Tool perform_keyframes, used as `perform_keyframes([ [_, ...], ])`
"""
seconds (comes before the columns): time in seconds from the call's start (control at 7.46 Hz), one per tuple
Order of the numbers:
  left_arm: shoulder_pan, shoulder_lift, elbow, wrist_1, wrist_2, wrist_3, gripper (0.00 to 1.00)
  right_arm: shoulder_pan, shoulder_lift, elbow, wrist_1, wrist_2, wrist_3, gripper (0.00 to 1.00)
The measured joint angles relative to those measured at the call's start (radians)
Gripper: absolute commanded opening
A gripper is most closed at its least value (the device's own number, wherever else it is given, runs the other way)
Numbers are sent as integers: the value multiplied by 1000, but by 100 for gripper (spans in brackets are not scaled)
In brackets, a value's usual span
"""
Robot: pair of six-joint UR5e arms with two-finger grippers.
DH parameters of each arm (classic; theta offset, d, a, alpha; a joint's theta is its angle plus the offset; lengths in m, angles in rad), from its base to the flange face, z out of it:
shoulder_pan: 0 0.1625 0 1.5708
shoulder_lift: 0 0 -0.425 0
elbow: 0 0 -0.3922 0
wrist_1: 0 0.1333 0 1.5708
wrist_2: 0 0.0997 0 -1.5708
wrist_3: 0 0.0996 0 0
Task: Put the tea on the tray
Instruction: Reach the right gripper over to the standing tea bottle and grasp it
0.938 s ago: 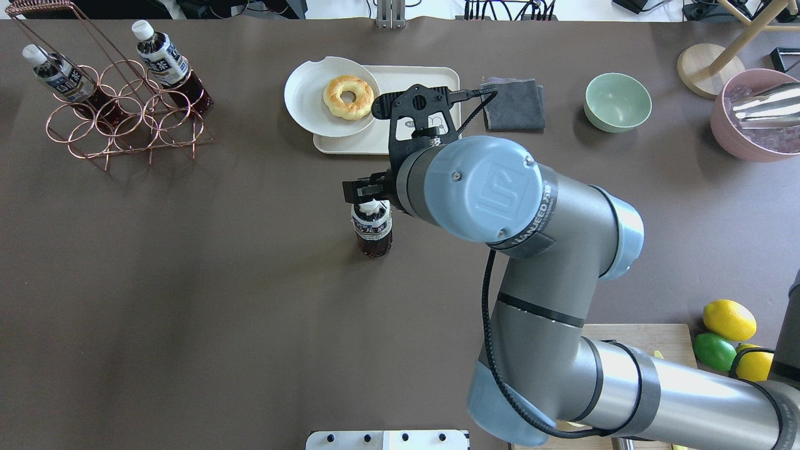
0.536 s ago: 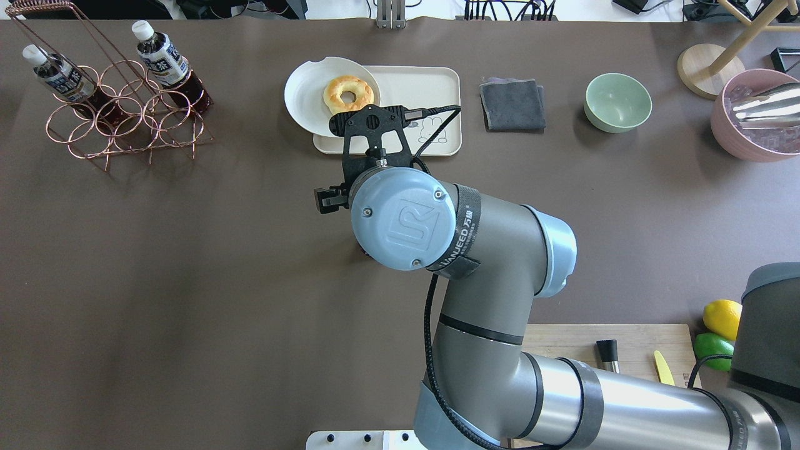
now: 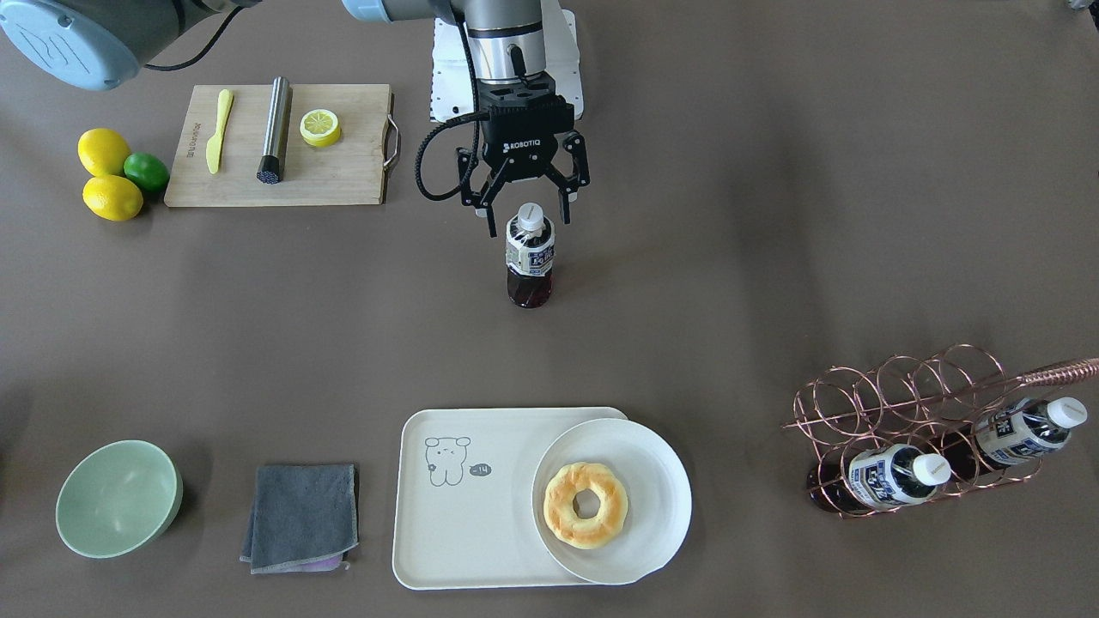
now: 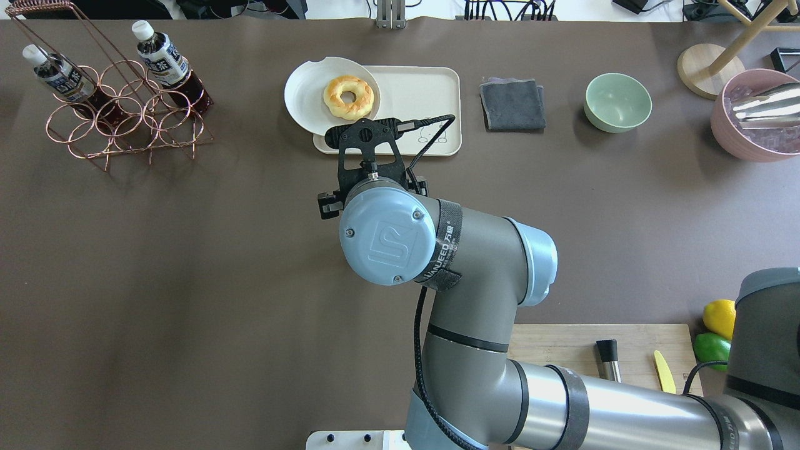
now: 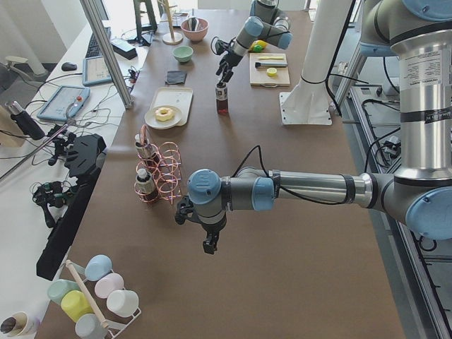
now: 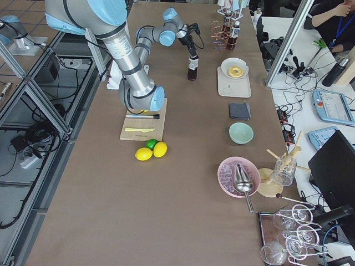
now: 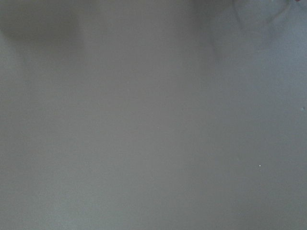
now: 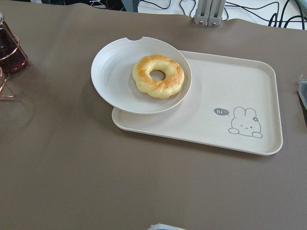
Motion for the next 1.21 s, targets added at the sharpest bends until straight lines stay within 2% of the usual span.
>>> perform_keyframes([
  [0.27, 0, 0, 1, -1, 0, 0, 98, -8, -1, 0, 0, -13, 1, 89],
  [0.4, 0, -1, 1, -1, 0, 0, 98, -9, -1, 2, 0, -15, 1, 60],
  [0.54, 0, -1, 1, -1, -1, 0, 98, -11, -2, 3, 0, -16, 3, 6],
  [0.67, 0, -1, 1, -1, -1, 0, 98, -13, -1, 4, 0, -17, 6, 0],
  [1.21, 0, -1, 0, -1, 0, 0, 98, -11, 6, 9, 1, -17, 7, 0],
])
